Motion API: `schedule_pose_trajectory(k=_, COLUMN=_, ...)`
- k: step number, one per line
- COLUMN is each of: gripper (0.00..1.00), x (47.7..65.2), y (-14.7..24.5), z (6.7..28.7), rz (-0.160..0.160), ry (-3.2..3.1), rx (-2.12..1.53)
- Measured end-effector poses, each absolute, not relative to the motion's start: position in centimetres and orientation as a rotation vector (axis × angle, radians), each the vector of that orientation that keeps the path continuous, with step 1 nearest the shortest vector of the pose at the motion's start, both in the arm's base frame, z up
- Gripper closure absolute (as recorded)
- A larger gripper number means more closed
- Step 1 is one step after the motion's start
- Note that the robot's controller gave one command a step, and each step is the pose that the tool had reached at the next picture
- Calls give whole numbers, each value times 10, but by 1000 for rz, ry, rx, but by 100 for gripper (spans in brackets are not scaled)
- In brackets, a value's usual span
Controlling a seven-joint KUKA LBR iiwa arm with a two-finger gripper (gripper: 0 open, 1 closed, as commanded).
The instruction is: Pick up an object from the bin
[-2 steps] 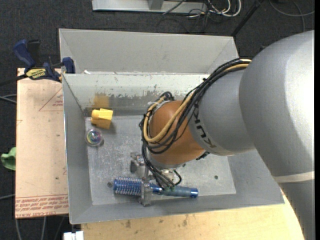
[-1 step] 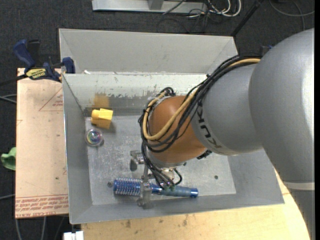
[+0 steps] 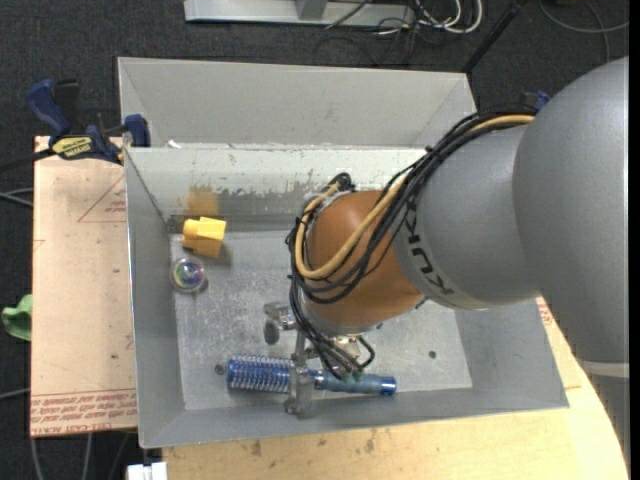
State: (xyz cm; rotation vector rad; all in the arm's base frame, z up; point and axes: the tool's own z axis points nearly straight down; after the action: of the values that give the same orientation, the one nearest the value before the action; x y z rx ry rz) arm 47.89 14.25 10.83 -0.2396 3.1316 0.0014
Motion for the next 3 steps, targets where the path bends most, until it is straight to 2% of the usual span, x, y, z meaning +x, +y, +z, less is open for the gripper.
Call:
schedule_pose_trajectory(k=1, gripper=0, x=486, y=151, z=71, rz=5, ry=3132, rx=-36)
schedule_pose_trajectory(k=2, gripper=0, x=488, y=151, z=72, rz=4, ry=3133, rx=-33)
schedule_pose_trajectory(k=3, gripper=100, x=486, y=151, z=70, rz=2, ry=3143, rx=-35)
